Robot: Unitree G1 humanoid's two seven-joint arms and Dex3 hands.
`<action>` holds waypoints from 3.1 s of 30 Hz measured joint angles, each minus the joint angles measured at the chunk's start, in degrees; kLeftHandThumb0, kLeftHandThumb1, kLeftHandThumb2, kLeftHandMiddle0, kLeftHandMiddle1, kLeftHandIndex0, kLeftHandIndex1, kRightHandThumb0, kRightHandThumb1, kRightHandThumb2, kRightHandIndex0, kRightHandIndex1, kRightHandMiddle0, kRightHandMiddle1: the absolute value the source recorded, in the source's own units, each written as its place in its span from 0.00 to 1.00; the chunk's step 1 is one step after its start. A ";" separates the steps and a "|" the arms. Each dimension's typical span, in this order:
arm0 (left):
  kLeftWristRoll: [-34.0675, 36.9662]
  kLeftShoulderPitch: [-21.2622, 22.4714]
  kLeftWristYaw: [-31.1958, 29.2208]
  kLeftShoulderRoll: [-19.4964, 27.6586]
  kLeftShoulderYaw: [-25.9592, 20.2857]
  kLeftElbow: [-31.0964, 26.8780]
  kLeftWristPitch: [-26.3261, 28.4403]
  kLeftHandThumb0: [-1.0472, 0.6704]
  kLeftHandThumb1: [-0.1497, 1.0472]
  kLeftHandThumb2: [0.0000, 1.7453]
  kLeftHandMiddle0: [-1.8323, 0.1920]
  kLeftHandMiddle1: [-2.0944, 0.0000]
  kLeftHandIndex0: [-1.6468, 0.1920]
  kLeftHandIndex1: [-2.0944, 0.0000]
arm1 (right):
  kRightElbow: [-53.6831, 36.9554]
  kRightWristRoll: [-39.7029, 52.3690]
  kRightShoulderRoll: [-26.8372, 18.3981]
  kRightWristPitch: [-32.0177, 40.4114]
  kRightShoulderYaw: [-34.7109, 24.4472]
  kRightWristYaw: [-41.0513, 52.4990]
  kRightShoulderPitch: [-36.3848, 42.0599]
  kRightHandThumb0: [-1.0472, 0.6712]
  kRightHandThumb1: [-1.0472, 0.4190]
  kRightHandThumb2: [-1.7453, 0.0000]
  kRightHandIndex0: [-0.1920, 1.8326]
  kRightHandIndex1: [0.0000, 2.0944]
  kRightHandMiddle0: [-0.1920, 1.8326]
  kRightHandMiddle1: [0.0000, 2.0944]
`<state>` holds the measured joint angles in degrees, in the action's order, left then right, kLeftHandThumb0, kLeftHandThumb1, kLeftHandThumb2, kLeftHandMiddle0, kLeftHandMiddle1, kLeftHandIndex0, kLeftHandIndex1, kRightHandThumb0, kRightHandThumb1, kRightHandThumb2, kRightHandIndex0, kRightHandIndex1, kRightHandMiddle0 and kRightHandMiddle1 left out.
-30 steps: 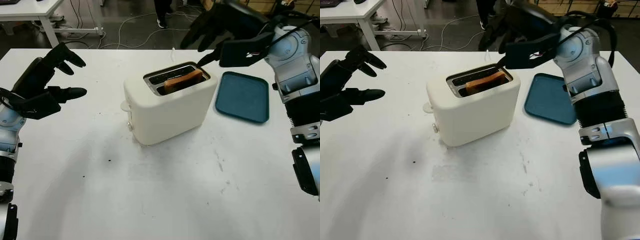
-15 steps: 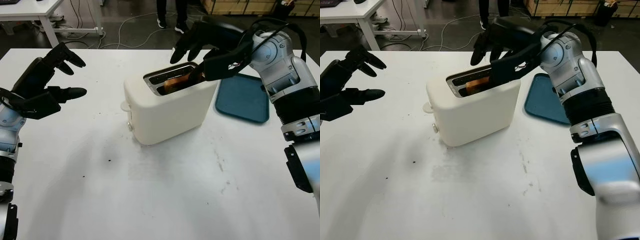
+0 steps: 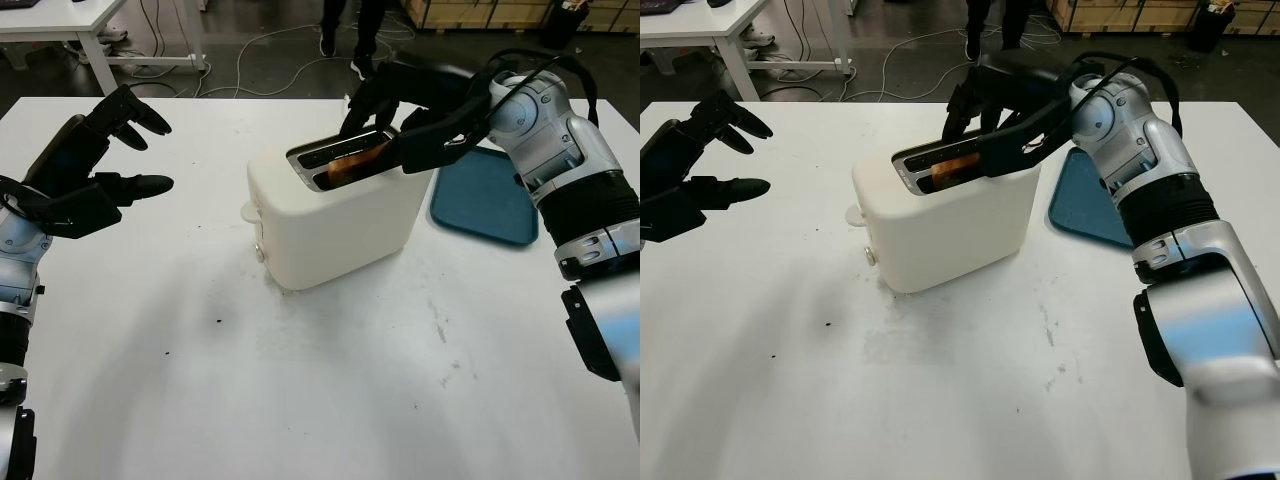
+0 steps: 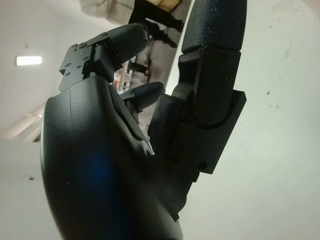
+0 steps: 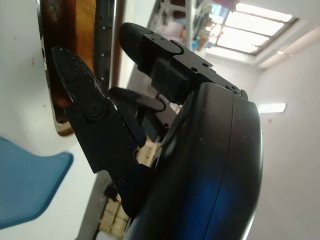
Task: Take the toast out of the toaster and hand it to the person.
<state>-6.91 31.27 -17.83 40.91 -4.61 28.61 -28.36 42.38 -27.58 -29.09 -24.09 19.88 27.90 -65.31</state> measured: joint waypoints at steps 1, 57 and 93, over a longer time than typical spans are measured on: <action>0.01 0.00 0.00 0.00 0.00 0.02 -0.01 0.00 0.89 0.16 0.91 0.22 0.90 0.31 | 0.15 -0.02 0.02 -0.18 0.13 -0.11 0.00 0.34 0.27 1.00 0.50 0.64 0.61 0.01; 0.02 -0.04 0.03 -0.02 0.00 0.12 -0.25 0.00 0.89 0.16 0.91 0.23 0.90 0.30 | 7.39 -7.12 0.83 -12.36 7.09 -12.63 -0.26 0.24 0.10 0.95 0.64 0.66 0.66 0.36; -0.10 -0.33 0.07 -0.02 -0.01 -0.28 0.12 0.00 0.89 0.16 0.91 0.22 0.90 0.30 | 21.51 7.45 -0.01 -14.23 -10.64 -16.79 -11.20 0.38 0.09 0.86 0.65 0.83 0.56 0.83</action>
<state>-7.01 30.93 -17.76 40.88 -4.62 28.33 -28.25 63.88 -20.13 -29.11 -38.32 9.24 11.11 -76.51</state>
